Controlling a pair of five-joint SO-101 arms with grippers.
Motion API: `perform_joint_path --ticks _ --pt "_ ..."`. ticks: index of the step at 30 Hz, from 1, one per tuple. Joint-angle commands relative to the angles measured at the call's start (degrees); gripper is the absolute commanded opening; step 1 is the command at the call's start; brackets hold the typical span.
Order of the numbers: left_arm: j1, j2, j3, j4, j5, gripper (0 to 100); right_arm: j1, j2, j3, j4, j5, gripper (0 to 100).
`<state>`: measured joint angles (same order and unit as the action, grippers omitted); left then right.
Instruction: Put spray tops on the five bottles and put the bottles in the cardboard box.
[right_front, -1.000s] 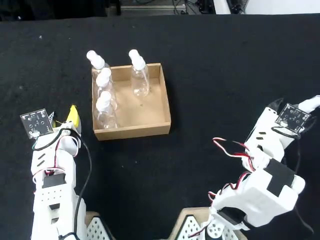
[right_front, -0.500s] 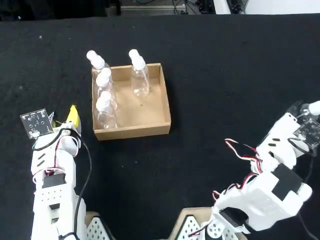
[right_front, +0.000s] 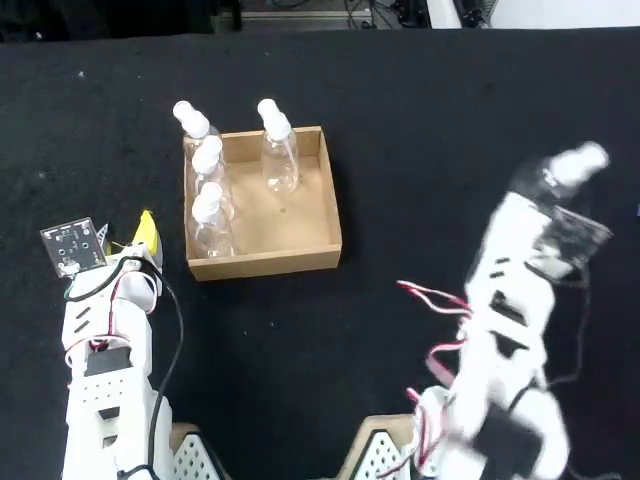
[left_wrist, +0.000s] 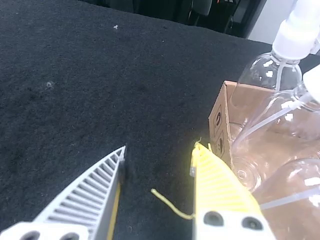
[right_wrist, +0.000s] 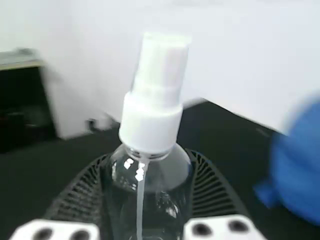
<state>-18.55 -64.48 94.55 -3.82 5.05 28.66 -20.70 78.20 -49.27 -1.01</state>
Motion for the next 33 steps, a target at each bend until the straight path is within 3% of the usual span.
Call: perform_joint_path --ticks 1,6,11,15,20,33 --pt "0.1 -1.2 -0.7 -1.5 -0.3 19 -12.8 -21.8 -1.9 23.2 0.8 3.1" --pt "0.0 -1.2 -0.7 -1.5 -0.3 19 -28.6 -36.3 -5.8 43.7 0.8 3.1" --pt "0.0 -1.2 -0.7 -1.5 -0.3 19 -42.6 -36.5 -6.8 43.8 0.9 3.1" --pt "0.0 -1.2 -0.7 -1.5 -0.3 19 -49.7 -30.7 -7.3 38.0 0.9 3.1" --pt "0.0 -1.2 -0.7 -1.5 -0.3 19 -53.7 -21.7 -7.3 26.5 1.1 3.1" --pt "0.0 -1.2 -0.8 -1.5 -0.3 19 -53.7 2.6 -7.3 4.4 1.3 3.1"
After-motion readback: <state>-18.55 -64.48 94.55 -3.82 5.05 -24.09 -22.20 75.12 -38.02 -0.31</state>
